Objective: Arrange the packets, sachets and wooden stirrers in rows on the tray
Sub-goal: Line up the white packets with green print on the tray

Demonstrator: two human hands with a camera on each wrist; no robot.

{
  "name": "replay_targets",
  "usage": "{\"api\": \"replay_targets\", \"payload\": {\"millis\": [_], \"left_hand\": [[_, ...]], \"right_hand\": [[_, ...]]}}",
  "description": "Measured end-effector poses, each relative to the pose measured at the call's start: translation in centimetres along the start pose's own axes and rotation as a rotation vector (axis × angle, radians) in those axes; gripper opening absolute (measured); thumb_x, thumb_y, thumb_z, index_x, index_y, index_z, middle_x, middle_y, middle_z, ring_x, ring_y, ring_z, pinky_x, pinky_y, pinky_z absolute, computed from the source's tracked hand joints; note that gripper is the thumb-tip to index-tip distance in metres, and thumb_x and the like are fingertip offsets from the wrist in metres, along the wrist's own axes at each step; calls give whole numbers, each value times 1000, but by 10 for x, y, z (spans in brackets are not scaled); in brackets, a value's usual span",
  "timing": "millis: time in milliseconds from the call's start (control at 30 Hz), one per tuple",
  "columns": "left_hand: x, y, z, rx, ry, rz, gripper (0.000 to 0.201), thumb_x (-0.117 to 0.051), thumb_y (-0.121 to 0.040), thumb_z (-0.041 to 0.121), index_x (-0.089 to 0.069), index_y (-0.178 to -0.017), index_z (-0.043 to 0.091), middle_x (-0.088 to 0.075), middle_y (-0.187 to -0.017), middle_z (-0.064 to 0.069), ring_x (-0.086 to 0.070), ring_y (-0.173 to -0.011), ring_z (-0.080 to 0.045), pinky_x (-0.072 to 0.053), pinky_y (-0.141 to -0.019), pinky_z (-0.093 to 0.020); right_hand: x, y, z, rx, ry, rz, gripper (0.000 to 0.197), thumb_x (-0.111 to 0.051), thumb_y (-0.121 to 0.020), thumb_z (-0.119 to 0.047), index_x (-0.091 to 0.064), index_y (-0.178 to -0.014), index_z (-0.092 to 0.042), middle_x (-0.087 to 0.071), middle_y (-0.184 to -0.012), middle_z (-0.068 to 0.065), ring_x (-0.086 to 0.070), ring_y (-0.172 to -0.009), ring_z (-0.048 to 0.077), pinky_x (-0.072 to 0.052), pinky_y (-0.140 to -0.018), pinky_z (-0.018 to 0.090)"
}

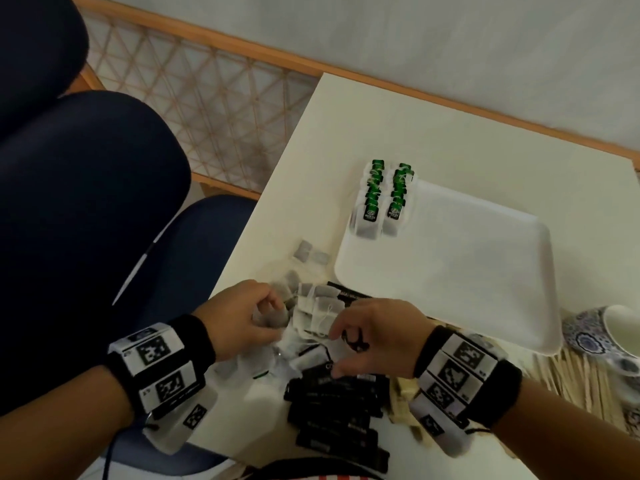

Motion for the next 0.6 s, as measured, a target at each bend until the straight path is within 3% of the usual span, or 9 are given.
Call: {"api": "replay_targets", "payload": {"millis": [100, 167, 267, 367, 500, 600], "left_hand": [[-9, 4, 6, -91, -49, -39, 50, -78, -69, 36, -50, -110, 43, -41, -111, 21, -53, -86, 3, -47, -76, -17], [-16, 3, 13, -155, -89, -79, 66, -78, -67, 41, -43, -124, 46, -34, -121, 23, -50, -99, 1, -49, -85, -23], [-26, -2, 25, -220, -240, -132, 78, -74, -72, 42, -31, -137, 48, -26, -133, 22, -44, -110, -3, -49, -88, -26], [-33, -12, 33, -262, -385, -131, 73, -67, -78, 45, -30, -141, 40, -30, -139, 13, -43, -118, -11, -44, -89, -26], [-37, -25, 34, -224, -385, -125, 67, -65, -80, 47, -35, -140, 39, -37, -132, 11, -47, -115, -12, -44, -92, -30], [-36, -32, 38, -213, -361, -102, 56, -64, -83, 40, -42, -134, 37, -42, -125, 11, -50, -110, -11, -42, -85, -25]], "right_hand": [[-13, 5, -4, 7, 117, -45, 55, -67, -69, -65, -52, -116, -42, -51, -99, -21, -52, -91, 4, -40, -72, 22], [-21, 5, -4, -9, 171, -26, 46, -61, -77, -57, -49, -118, -42, -56, -110, -16, -56, -100, 9, -43, -74, 24], [-24, 5, -1, -56, 116, 39, 28, -52, -87, -40, -54, -115, -40, -61, -112, -12, -60, -101, 13, -50, -77, 27], [-21, 8, 3, -104, 52, 113, 24, -49, -92, -33, -61, -114, -35, -64, -111, -11, -60, -101, 13, -49, -80, 27], [-14, 11, 10, -95, -64, 239, 19, -58, -90, -30, -68, -106, -29, -65, -100, -10, -60, -89, 10, -43, -73, 21], [-10, 12, 20, -95, -172, 323, 14, -64, -88, -28, -71, -100, -28, -63, -90, -11, -53, -77, 3, -39, -68, 14]]}}
Point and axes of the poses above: each hand's wrist, its own y-axis away from the middle knuckle, its own x-axis out of the back of the hand, z = x × y, the point moved 2 cm from there along -y, towards the middle knuckle
